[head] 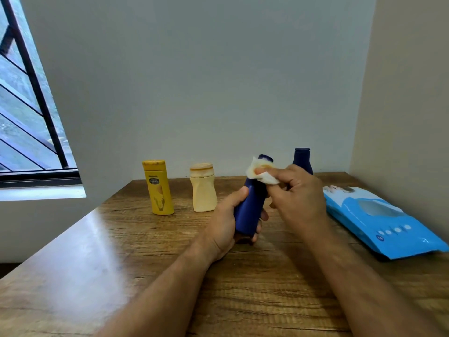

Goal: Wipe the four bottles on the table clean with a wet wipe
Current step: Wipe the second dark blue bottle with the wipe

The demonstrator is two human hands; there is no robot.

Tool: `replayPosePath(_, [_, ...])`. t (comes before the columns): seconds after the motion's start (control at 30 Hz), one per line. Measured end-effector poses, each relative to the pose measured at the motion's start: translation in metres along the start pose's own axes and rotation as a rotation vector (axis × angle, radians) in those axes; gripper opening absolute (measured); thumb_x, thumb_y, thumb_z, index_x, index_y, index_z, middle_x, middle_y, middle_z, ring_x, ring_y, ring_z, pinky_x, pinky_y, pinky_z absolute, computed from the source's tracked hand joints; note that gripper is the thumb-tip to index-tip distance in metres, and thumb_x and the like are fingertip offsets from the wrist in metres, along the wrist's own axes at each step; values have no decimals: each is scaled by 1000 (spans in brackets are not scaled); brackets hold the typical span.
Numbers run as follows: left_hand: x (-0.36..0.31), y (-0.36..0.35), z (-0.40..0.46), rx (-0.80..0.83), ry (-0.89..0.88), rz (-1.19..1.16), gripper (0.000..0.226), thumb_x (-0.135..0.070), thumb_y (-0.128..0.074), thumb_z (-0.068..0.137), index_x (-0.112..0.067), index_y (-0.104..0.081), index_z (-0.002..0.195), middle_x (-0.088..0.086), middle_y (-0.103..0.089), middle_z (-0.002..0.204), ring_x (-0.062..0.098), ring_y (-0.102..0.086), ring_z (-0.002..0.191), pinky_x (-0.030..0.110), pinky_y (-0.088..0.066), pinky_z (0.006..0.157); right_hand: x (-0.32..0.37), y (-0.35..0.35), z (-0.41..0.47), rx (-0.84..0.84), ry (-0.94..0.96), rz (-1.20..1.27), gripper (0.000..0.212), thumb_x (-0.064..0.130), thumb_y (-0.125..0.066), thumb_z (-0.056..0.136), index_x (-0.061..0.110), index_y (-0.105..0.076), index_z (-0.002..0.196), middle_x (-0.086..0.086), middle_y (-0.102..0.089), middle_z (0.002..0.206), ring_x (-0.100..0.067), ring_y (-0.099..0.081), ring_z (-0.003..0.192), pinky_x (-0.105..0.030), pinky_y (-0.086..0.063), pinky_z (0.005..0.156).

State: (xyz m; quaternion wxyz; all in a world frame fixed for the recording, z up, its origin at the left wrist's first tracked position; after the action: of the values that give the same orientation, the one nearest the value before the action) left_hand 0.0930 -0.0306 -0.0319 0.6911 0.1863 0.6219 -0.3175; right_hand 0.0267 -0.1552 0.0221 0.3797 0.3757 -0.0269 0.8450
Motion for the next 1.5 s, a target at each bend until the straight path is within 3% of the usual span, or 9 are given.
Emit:
replayPosePath(0.17, [-4,1,0,-85,-50,202,43,-47,-55,81,-25,-56,118,3,-60,93,17,-53,76,33,-44,65,-4,1,1,-78,-67,102,23,14,-62,93,27,-71,110,13,-67,93,-6,-64,83,-20,-56,66])
replayPosePath(0.3, [-5,-2,-1,-95,-131,444,59,-54,-62,82,-45,-41,136,-9,-57,115,14,-57,96,37,-48,82,-11,8,5,-158,-217,265,18,17,-62,94,24,-72,107,6,-69,88,-12,-68,70,-12,-50,52])
replayPosePath(0.4, [-8,1,0,-249,-308,752,83,-60,-68,81,-40,-24,149,-14,-44,134,7,-50,119,35,-49,101,-12,-1,4,-57,-300,369,10,15,-64,92,19,-72,96,-3,-69,73,-12,-66,61,-22,-55,54])
replayPosePath(0.53, [-22,13,-6,-584,-436,1089,91,-53,-80,76,-41,-24,146,-13,-47,130,5,-46,111,26,-47,92,-8,-7,3,45,-281,411,6,16,-68,89,20,-71,93,-9,-69,71,-19,-65,60,-28,-58,56])
replayPosePath(0.73, [-25,4,-10,-617,-497,1387,76,-35,-73,81,-41,-34,146,-7,-48,113,12,-49,104,25,-46,78,2,-9,-5,-19,54,-72,14,21,-70,88,25,-73,101,13,-66,81,-3,-61,78,-9,-48,67])
replayPosePath(1.0, [-7,1,0,-243,-158,487,68,-38,-76,76,-35,-34,129,-4,-58,118,10,-66,85,30,-55,74,-14,-1,3,-118,-189,81,10,24,-64,93,28,-70,100,11,-68,82,-10,-66,77,-29,-59,67])
replayPosePath(1.2, [-9,6,-3,-306,-78,-153,28,-32,-50,95,-11,-64,107,10,-67,92,23,-59,84,39,-45,76,-8,-19,-4,340,-257,195,7,21,-71,87,19,-75,92,3,-71,84,-12,-67,71,-23,-56,58])
replayPosePath(1.37, [-15,7,-4,-306,-106,-440,25,-23,-48,94,-2,-61,101,12,-68,74,22,-65,68,38,-49,72,-7,-25,-10,700,-337,213,14,1,-74,80,15,-75,76,-8,-73,91,-18,-64,59,-30,-54,54])
replayPosePath(1.5, [-16,9,-1,-320,-95,-545,29,-25,-50,96,-4,-56,114,15,-65,79,25,-62,73,40,-50,73,-7,-27,-11,634,-373,203,8,3,-74,81,9,-75,85,-11,-73,80,-19,-65,59,-29,-54,54])
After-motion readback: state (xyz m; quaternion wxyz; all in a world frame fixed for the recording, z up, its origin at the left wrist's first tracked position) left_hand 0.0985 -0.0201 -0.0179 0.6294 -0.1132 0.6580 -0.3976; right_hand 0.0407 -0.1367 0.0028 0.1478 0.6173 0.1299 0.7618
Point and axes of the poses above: each hand's wrist, its own z-axis towards the middle knuckle, its own y-axis out of the back of the hand, x = y × z, the point moved 4 cm from there along z, towards the middle knuckle
